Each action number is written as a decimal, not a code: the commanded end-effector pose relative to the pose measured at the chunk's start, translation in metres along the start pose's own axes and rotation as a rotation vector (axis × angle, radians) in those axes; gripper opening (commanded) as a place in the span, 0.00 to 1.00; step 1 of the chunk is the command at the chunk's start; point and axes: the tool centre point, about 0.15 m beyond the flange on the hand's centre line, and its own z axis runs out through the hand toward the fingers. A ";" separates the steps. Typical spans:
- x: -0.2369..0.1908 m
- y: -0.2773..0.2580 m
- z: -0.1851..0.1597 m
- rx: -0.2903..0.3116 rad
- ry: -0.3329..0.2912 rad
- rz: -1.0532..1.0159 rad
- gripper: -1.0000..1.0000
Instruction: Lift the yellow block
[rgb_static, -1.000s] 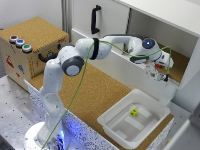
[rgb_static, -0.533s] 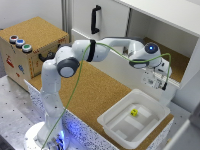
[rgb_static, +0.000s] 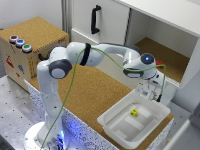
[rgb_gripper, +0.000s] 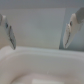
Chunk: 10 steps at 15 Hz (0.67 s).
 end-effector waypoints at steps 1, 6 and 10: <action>-0.061 -0.051 0.058 -0.158 -0.052 -0.034 1.00; -0.069 -0.038 0.108 -0.057 -0.060 0.007 1.00; -0.049 -0.021 0.136 0.016 -0.090 0.000 1.00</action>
